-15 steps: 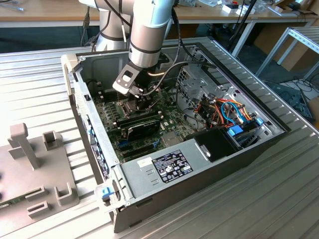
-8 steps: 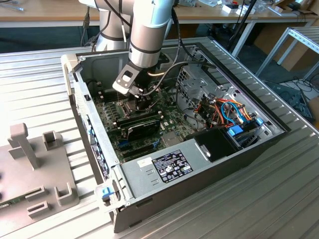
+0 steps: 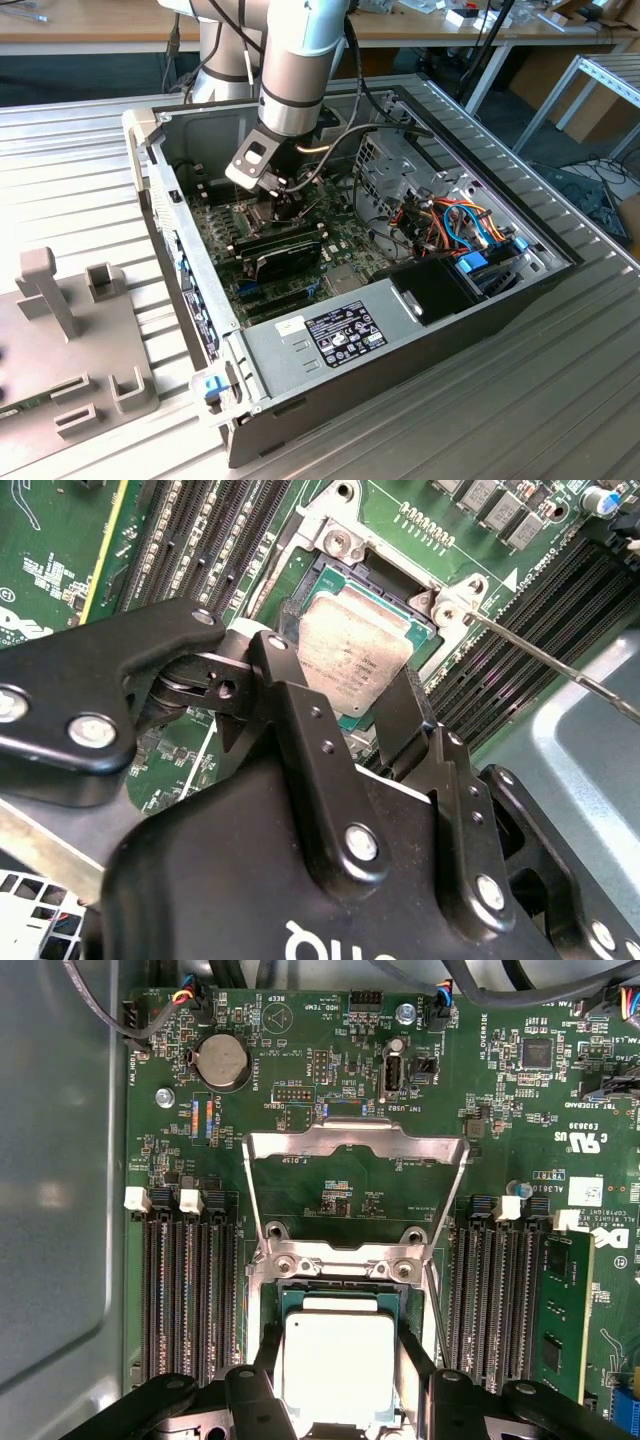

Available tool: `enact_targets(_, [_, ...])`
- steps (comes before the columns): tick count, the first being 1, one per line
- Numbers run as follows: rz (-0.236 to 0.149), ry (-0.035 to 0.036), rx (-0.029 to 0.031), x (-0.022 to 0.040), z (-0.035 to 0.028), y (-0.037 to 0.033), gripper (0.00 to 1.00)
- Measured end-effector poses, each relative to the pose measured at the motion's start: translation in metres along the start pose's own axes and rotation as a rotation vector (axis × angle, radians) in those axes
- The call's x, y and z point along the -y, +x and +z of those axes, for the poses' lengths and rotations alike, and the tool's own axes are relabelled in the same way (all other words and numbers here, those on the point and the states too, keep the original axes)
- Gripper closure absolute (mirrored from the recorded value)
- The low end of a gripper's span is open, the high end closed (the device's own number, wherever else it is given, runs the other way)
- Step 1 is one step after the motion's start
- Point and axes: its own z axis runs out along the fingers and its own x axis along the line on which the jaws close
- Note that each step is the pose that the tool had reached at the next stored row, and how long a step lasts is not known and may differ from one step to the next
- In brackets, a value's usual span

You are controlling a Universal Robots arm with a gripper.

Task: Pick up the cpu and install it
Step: 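Place the cpu into insertion slot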

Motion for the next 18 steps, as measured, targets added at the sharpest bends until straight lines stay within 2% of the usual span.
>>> enact_targets(3, [0.000,-0.0001,0.0012,0.0000,0.0009,-0.0002,0.46])
enact_targets(15, [0.000,-0.0002,-0.0007,0.0000,0.0020,0.0000,0.46])
enact_targets(16, [0.000,-0.0005,-0.0017,-0.0001,0.0023,0.0002,0.45])
enact_targets(17, [0.000,-0.0006,-0.0009,-0.0001,0.0023,0.0001,0.39])
enact_targets(18, [0.000,-0.0002,-0.0001,0.0000,0.0019,-0.0001,0.39])
